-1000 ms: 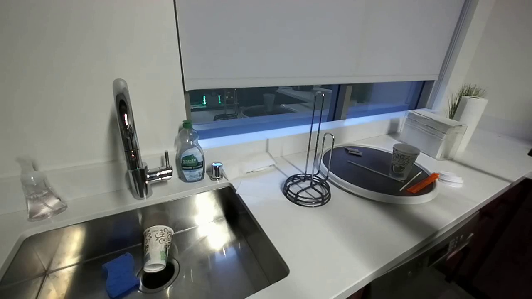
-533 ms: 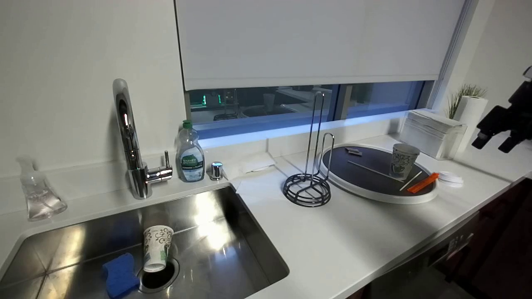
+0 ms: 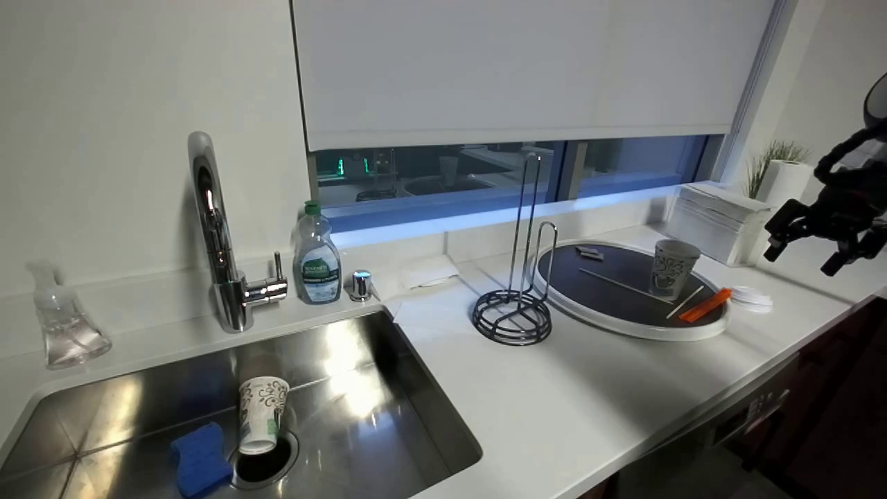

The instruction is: Pick up the stick on the left of the tray and put it in the cup

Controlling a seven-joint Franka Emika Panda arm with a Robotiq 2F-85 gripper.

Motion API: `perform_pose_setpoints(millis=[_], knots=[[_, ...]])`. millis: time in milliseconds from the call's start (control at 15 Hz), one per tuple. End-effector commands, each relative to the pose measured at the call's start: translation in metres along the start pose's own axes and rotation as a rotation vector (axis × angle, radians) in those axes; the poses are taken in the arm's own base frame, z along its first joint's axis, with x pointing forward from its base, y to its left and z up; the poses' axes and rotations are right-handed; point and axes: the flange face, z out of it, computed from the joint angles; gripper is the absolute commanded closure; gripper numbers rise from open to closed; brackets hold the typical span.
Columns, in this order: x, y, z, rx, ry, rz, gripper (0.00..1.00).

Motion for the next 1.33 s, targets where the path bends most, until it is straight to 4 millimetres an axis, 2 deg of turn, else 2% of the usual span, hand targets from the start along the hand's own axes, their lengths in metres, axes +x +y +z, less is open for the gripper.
perform_pose_setpoints(millis=[0,267,467,800,1267], knots=[[0.002,0.001,0.001,-0.002,-0.002,0.008,0.0],[0.007,0.001,0.004,-0.019,0.003,0.046,0.0],[0.031,0.015,0.019,-0.079,0.011,0.181,0.0],[0.077,0.032,0.046,-0.128,0.006,0.287,0.0],[0.133,0.035,0.086,-0.157,-0.004,0.363,0.0]])
